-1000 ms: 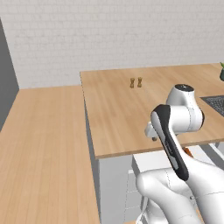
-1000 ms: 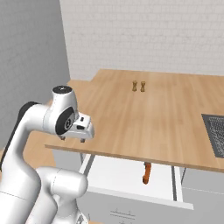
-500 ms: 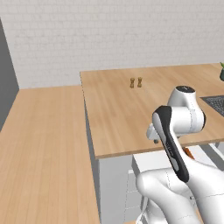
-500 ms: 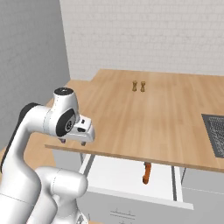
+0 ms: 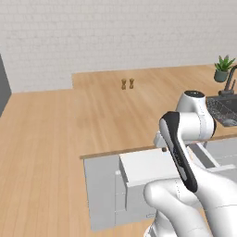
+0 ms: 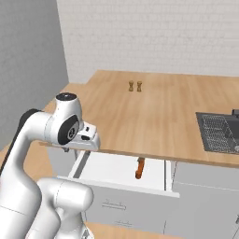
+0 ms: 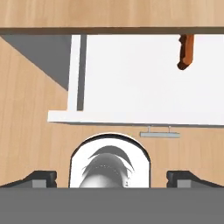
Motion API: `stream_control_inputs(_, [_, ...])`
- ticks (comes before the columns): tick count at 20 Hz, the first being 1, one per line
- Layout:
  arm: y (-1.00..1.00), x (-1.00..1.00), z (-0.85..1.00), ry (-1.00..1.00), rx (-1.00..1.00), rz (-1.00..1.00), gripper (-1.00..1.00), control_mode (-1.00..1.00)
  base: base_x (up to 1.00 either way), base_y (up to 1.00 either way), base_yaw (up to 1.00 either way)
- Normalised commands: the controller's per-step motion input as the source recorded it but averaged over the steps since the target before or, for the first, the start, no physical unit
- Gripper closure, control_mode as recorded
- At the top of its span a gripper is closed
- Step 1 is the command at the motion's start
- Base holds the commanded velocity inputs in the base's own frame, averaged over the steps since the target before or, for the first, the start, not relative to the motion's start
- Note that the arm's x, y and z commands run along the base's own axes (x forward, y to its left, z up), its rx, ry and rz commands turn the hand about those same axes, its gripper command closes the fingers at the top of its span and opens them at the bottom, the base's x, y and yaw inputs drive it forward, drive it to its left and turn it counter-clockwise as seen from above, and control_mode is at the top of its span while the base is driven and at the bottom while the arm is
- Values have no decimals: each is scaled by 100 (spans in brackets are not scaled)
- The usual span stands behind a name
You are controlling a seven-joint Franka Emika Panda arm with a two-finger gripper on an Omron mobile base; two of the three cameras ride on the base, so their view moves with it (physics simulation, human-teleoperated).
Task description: Pick up the knife from the drawer and place it on the cutting board. Then place the meat from the plate to the cutting board.
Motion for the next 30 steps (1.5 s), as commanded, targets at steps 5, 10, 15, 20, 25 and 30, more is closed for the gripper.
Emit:
stream_control_inputs(5, [0, 0, 0, 0, 0, 0, -100, 100, 3, -94, -1])
stream_control_inputs(10, [0, 0, 0, 0, 0, 0, -100, 100, 9, -88, 0])
stream_control_inputs(15, [0, 0, 0, 0, 0, 0, -100, 100, 17, -82, 0])
stream_control_inputs(20, [0, 0, 0, 0, 0, 0, -100, 100, 27, -61, 0])
stream_control_inputs(25, [0, 0, 0, 0, 0, 0, -100, 100, 45, -51, 0])
stream_control_inputs(30, [0, 0, 0, 0, 0, 0, -100, 100, 37, -46, 3])
